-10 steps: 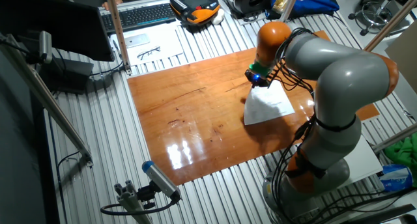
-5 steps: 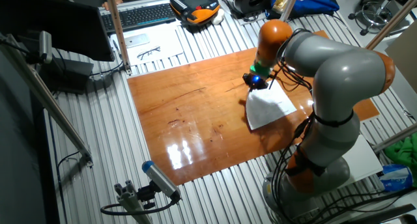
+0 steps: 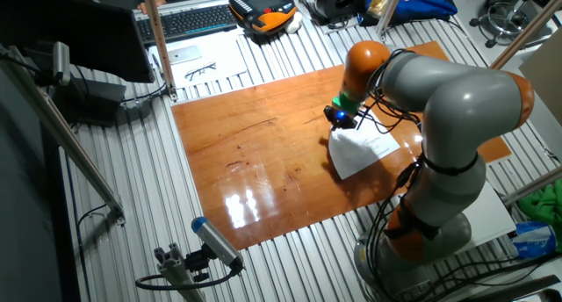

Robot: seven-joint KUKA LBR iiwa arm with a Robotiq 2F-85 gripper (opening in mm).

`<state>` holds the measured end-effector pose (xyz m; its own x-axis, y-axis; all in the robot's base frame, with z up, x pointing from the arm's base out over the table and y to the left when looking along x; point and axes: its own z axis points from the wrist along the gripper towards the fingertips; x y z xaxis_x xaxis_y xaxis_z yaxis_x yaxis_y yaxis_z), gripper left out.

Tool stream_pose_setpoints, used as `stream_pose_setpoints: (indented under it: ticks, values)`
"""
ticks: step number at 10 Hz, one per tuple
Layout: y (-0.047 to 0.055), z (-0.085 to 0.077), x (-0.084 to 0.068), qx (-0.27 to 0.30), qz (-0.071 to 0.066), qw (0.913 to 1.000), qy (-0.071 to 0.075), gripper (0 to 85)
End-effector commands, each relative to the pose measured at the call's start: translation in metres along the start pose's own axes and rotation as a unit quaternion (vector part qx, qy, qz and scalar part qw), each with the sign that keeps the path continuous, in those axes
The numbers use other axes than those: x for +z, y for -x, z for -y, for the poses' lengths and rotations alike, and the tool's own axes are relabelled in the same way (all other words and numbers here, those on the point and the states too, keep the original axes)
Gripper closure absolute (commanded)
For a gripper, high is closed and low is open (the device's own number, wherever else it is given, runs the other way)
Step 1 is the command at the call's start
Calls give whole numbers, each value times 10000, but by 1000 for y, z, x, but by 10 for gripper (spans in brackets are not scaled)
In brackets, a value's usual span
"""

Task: Flip over and spread out the paper that is laid flat on the table

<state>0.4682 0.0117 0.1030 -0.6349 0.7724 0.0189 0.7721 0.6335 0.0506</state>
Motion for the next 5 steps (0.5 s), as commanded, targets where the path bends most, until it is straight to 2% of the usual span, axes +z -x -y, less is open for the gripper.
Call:
stream_pose_setpoints:
  ticks: [1, 3, 5]
  values:
    - [-6, 1, 1, -13, -14, 10000, 26, 850]
    - [-14, 2, -1, -275, -35, 9996, -46, 850]
    - [-17, 3, -1, -484, 61, 9987, -143, 850]
